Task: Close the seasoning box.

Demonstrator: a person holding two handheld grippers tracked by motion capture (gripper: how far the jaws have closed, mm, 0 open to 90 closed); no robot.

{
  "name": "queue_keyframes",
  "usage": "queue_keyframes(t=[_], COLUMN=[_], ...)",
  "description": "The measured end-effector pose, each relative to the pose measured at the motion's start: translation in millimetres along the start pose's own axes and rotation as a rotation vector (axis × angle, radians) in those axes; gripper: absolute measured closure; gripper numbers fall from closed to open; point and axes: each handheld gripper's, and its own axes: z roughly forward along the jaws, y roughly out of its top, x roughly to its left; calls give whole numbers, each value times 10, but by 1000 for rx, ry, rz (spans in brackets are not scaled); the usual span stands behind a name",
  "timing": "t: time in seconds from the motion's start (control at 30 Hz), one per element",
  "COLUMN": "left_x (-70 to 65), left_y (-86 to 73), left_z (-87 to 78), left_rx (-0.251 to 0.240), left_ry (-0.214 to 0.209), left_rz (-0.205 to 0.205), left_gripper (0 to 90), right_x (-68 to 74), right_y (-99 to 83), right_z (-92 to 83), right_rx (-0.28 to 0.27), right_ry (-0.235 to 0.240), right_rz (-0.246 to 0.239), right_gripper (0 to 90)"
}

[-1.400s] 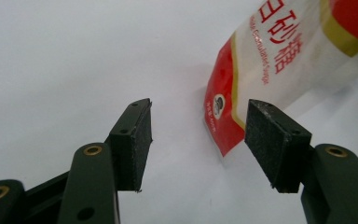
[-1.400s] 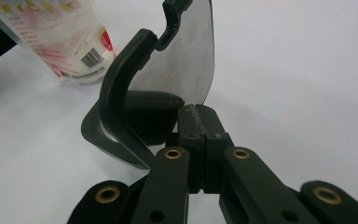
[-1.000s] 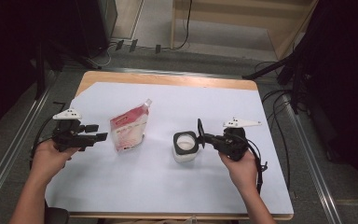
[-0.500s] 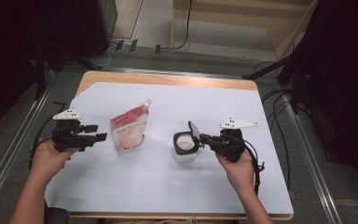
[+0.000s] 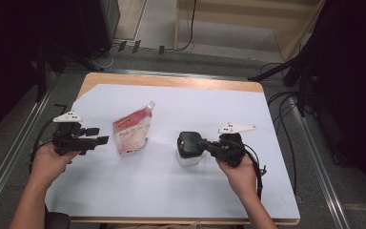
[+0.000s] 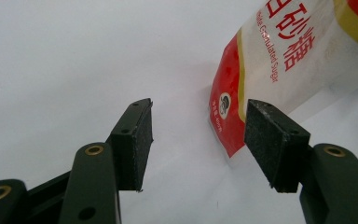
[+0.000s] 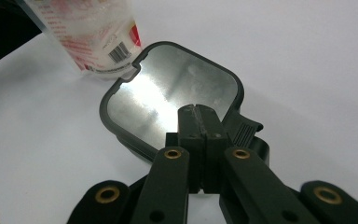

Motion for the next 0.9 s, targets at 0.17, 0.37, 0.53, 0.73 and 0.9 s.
queue_keyframes(t=[0.17,0.37,0.53,0.73,0.9], left_x=[1,4,7,8,11], left_y=[-2,-3,-4,-7,-8], left_z=[4,8,1,3,1], left_rx=[-1,-1,2,4,-3], left_ry=[0,-5,-7,-8,-6], left_rz=[-3,-5,-9,-6,-11], left_gripper=[428,425,424,422,422], right_x=[8,17,18,-35,-109], right_y=[-8,-13,-5,-3,-18], right_z=[23,37,-2,-62,-99], right_rx=[12,19,-6,-29,-37], right_ry=[1,2,10,-6,2], right_rz=[-4,-14,-20,-20,-19], right_gripper=[894,886,841,771,673])
